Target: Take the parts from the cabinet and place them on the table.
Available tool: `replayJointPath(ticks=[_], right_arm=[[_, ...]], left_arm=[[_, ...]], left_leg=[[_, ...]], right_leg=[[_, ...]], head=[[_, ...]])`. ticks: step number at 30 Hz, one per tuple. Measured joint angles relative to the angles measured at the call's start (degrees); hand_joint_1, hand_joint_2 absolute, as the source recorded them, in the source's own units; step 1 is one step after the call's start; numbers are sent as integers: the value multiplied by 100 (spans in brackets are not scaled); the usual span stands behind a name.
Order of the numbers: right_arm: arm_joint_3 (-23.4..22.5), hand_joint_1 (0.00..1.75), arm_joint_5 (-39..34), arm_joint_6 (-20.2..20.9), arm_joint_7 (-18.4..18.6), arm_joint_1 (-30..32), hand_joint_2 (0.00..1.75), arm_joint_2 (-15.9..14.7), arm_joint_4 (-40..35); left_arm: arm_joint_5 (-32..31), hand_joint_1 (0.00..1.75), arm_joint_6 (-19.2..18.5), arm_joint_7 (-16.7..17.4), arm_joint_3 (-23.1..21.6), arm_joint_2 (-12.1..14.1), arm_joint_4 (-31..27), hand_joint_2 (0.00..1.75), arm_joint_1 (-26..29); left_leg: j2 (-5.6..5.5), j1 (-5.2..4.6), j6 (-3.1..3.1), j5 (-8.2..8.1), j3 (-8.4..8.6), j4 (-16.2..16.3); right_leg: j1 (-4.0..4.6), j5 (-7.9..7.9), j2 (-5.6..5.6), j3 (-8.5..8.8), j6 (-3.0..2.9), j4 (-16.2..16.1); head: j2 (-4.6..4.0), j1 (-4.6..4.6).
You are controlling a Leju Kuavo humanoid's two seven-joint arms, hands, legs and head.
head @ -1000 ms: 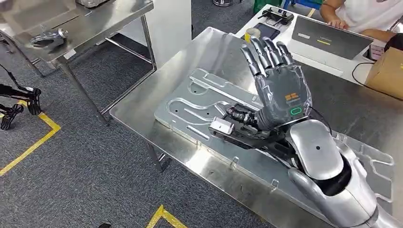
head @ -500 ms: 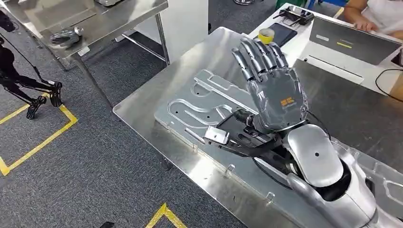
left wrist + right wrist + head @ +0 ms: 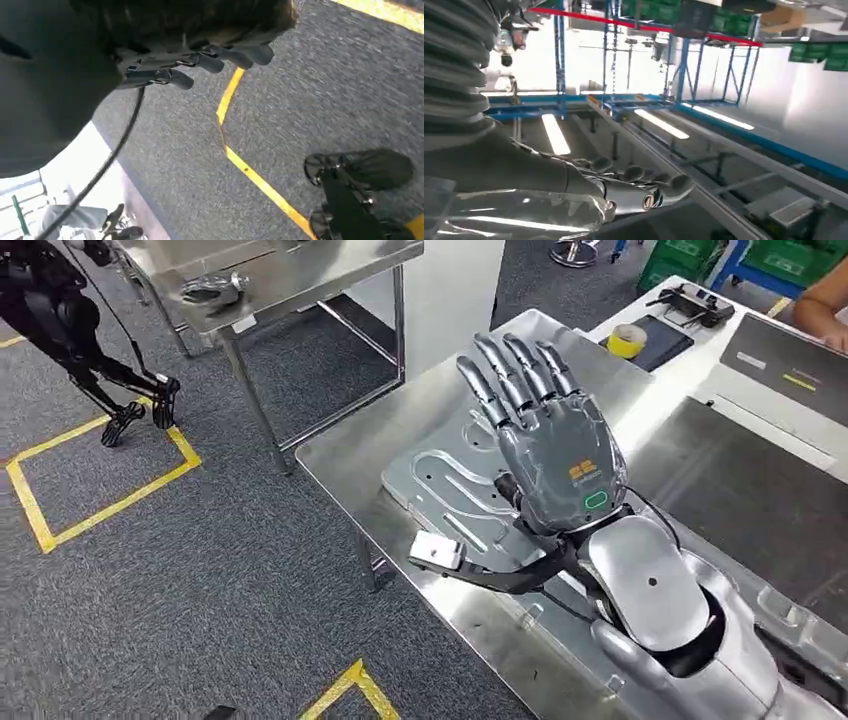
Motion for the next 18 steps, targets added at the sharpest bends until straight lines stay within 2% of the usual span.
replayJointPath(ticks=[1,2,3,4,5,6,7,8,10,11,12,13,14,15,16,17,18], right_arm=[[15,0,0,-4,-2,9,175,0,0],[35,0,0,-15,-4,17,175,0,0],[59,0,0,-28,-4,18,175,0,0],[81,0,-2,-48,-15,17,175,2,0],[96,0,-4,-66,-18,16,175,2,0],[116,0,-4,-83,-20,11,175,7,0],[135,0,-7,-94,-22,9,175,7,0],[153,0,-9,-96,-22,8,175,13,-4],[186,0,-7,-103,-31,-2,175,20,-11],[205,0,0,-114,-39,-10,175,30,-13],[221,0,2,-131,-50,-14,175,39,-13],[249,0,11,-155,-63,-14,175,81,-13],[278,0,24,-212,-70,-29,175,118,-9],[302,0,26,-267,-81,-29,175,171,-2],[343,0,26,-341,-98,-30,175,221,15],[398,0,26,-420,-107,-37,175,282,44],[433,0,26,-518,-120,-42,175,350,74]], left_arm=[[0,0,2,0,-7,0,0,0,-4],[0,0,4,0,-9,0,0,0,-3],[0,0,7,2,-11,-4,0,0,1],[0,0,11,4,-13,-9,0,0,3],[0,0,15,7,-15,-11,0,0,1],[0,0,17,7,-18,-15,0,0,-6],[0,0,19,9,-20,-22,0,0,-9],[0,0,22,9,-22,-20,0,0,-36],[0,0,28,17,-35,-20,0,0,-24],[0,0,28,17,-48,-20,0,0,-1],[0,0,31,20,-57,-13,0,0,9],[2,0,18,20,-59,-18,0,0,18],[9,0,17,17,-61,-17,0,0,7],[18,0,13,17,-64,-15,0,0,-20],[17,0,-9,17,-70,-15,0,0,-35],[17,0,-18,20,-79,-15,0,0,-39],[17,0,-18,24,-101,-13,0,0,-38]], left_leg=[[-68,-2,1,0,-7,4],[-131,-4,1,0,-13,14],[-203,-4,-1,-1,-13,23],[-278,-3,-4,-3,-12,32],[-346,-1,-8,-6,-6,39],[-428,0,-18,-12,3,49],[-479,21,-41,-14,-12,54],[-554,-21,-86,-16,-63,109],[-671,36,-170,33,-103,47],[-744,35,-214,61,-108,30],[-678,37,-223,42,-135,60],[-361,2,-260,-44,-183,183],[-164,5,-290,-233,-344,495],[-73,14,-318,-422,-552,902],[-30,27,-341,-596,-786,1341],[-20,42,-364,-666,-953,1641],[-11,56,-379,-611,-990,1690]], right_leg=[[-4,-156,19,-221,9,437],[-4,-189,23,-360,15,679],[-4,-81,25,-370,14,649],[-7,151,35,-255,5,359],[-15,405,59,-65,-7,-65],[-25,694,176,201,-28,-638],[-50,661,471,335,-56,-923],[-64,670,517,375,-43,-1045],[-10,674,398,377,-70,-1014],[-21,697,328,391,-106,-1036],[-73,734,247,427,-158,-1119],[-66,741,176,469,-184,-1152],[-59,738,106,478,-218,-1159],[-47,733,28,478,-229,-1158],[-42,724,-63,478,-241,-1157],[-40,714,-142,478,-242,-1156],[-41,704,-220,482,-239,-1154]], head=[[-2,4],[-2,-2],[-2,4],[-2,0],[-2,2],[-2,2],[-2,-4],[-2,-11],[-2,-4],[-2,-4],[-2,-2],[-2,-23],[-2,-57],[-2,-52],[-2,-53],[-2,-55],[-2,-57]])
